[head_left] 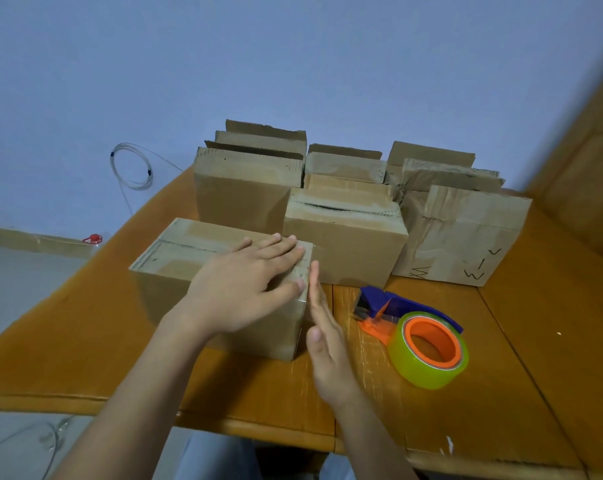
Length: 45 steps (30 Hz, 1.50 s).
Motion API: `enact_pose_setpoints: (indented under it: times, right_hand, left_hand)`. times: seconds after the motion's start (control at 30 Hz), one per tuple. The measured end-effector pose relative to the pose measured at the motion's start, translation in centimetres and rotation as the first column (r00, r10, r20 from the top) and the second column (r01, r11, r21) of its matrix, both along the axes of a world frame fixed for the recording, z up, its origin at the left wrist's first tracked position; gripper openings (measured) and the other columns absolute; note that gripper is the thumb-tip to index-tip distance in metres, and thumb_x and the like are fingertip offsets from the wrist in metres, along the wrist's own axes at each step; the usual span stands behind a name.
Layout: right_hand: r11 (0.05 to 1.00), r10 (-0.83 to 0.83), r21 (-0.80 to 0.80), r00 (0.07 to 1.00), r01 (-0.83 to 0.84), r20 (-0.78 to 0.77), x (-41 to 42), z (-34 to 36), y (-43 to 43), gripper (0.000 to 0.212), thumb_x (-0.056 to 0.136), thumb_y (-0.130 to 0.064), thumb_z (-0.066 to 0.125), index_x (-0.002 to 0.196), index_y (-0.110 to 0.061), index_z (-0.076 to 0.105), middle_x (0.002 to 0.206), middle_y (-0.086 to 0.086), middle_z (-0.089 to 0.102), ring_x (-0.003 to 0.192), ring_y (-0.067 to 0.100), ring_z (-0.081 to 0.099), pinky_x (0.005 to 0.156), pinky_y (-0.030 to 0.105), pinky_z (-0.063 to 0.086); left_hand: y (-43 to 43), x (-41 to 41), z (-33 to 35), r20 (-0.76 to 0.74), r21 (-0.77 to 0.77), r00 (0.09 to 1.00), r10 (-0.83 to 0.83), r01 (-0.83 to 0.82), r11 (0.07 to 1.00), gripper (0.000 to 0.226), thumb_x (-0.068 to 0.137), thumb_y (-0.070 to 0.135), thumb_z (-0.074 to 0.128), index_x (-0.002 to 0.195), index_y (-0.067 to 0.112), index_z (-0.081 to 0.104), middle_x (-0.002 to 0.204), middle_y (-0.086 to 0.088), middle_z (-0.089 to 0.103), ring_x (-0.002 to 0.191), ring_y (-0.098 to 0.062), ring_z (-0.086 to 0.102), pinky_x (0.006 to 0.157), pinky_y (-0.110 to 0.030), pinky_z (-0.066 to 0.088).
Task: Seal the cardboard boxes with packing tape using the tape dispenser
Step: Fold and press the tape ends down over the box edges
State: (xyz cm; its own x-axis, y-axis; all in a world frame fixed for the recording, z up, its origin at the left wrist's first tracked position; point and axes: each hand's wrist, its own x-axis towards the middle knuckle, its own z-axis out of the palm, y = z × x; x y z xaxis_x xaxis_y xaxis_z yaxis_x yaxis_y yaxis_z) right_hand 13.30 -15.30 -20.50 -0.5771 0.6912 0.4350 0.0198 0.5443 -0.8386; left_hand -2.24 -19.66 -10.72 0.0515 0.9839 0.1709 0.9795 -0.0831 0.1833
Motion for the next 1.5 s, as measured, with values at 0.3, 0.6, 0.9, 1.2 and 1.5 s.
enact_pose_setpoints:
  times: [0.3, 0.6, 0.9, 1.2, 1.5]
  right_hand:
    - [0.966, -0.21, 0.118, 0.966, 0.229, -0.15, 0.7, -1.3, 0.4, 0.051, 0.1, -0.051, 0.019, 0.131, -0.025, 0.051, 0.136, -0.012, 0.054, 0.132, 0.008, 0.044, 0.11, 0.035, 0.034]
    - [0.89, -0.39, 0.096, 0.854, 0.446, -0.345, -1.6, 2.3, 4.1, 0.035, 0.088, -0.027, 0.046, 0.121, -0.02, 0.057, 0.116, -0.001, 0.057, 0.108, 0.008, 0.053, 0.085, 0.022, 0.047]
    - [0.949, -0.31, -0.059, 0.889, 0.309, -0.338, -3.4, 1.7, 5.5, 0.035, 0.082, -0.042, 0.054, 0.117, -0.036, 0.055, 0.119, -0.015, 0.055, 0.114, 0.003, 0.052, 0.092, 0.026, 0.047]
    - [0.93, -0.356, -0.204, 0.885, 0.305, -0.301, -3.0, 1.6, 5.5, 0.007, 0.09, -0.019, 0.062, 0.092, -0.021, 0.068, 0.097, 0.003, 0.068, 0.094, 0.017, 0.063, 0.086, 0.041, 0.053]
    - [0.899, -0.377, -0.353, 0.866, 0.258, -0.328, -2.8, 2.2, 4.9, 0.009, 0.088, -0.008, 0.063, 0.093, -0.01, 0.07, 0.09, 0.001, 0.071, 0.087, 0.007, 0.065, 0.079, 0.022, 0.053]
  left_hand:
    - [0.3, 0.0, -0.2, 0.02, 0.027, 1.0, 0.016, -0.017, 1.0, 0.086, 0.072, 0.07, 0.001, 0.149, 0.039, 0.024, 0.155, 0.021, 0.018, 0.143, 0.004, 0.012, 0.116, -0.029, 0.016]
    - [0.2, -0.1, 0.2, 0.074, 0.007, 0.997, 0.026, -0.026, 1.0, 0.072, 0.08, 0.066, 0.021, 0.146, 0.04, 0.031, 0.154, 0.023, 0.023, 0.141, 0.006, 0.016, 0.113, -0.026, 0.022]
    - [-0.1, -1.6, 0.8, 0.182, -0.03, 0.983, -0.021, 0.027, 0.999, 0.079, 0.064, 0.082, 0.028, 0.136, 0.054, 0.039, 0.132, 0.045, 0.026, 0.135, 0.011, 0.023, 0.109, -0.027, 0.03]
    - [-0.1, -1.4, 0.5, 0.203, -0.013, 0.979, -0.013, 0.016, 1.0, 0.071, 0.068, 0.076, 0.036, 0.135, 0.054, 0.042, 0.135, 0.045, 0.03, 0.122, 0.025, 0.016, 0.094, -0.017, 0.028]
    - [-0.2, -1.4, 0.4, 0.207, 0.003, 0.978, -0.014, 0.013, 1.0, 0.074, 0.066, 0.081, 0.033, 0.134, 0.056, 0.042, 0.127, 0.051, 0.026, 0.12, 0.027, 0.015, 0.086, -0.016, 0.029]
